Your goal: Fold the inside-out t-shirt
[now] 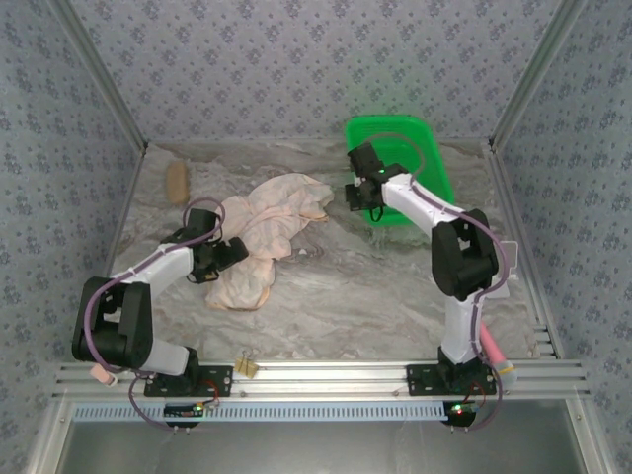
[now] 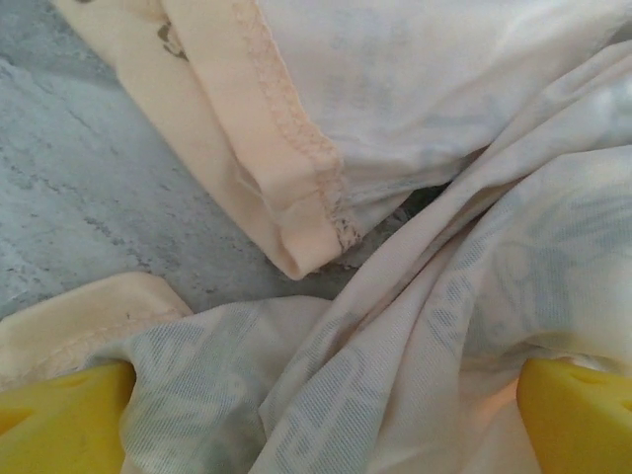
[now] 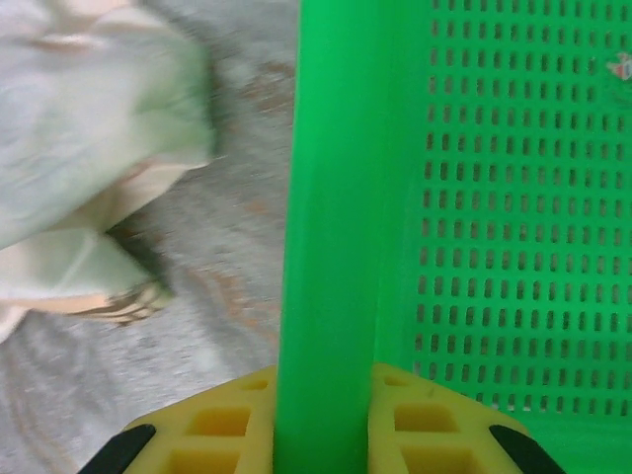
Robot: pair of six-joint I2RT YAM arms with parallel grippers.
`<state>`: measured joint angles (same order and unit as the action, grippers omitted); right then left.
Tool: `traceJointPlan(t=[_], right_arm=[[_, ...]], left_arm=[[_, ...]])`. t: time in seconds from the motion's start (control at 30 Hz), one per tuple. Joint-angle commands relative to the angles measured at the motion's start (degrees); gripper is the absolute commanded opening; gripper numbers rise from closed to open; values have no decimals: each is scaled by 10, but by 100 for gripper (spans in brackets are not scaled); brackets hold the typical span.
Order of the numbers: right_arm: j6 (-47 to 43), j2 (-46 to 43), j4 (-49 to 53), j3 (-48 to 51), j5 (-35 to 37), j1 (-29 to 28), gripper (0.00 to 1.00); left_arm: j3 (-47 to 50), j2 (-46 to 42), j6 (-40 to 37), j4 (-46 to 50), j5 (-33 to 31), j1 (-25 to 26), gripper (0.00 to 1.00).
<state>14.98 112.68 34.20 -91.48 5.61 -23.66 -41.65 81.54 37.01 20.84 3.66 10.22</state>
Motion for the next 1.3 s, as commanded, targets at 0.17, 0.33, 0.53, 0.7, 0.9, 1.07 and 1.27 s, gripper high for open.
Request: traceJointPlan(t=[0.17,0.33,0.53,0.7,0.9,1.07,1.27], right_arm=[[-98,-63,73,38,4,124,10],[-176,-41,108,23,72,171,14],[-243,-18,109,13,93,204,16],[-248,-5,124,8,139,227,20],[-209,-64,103,32,64,206,47],[-212,-124,89,43,45,109,54],[-162,-104,27,42,-78,-58,56]], left_arm=[[-13,-2,-6,-3,13,4,98],[-29,3,-3,6,30,5,98],[-30,5,-8,15,40,6,98],[-20,5,9,12,53,12,98],[-22,-10,1,53,70,14,98],[-35,-26,-11,124,78,14,98],[-13,-76,5,189,105,14,84]])
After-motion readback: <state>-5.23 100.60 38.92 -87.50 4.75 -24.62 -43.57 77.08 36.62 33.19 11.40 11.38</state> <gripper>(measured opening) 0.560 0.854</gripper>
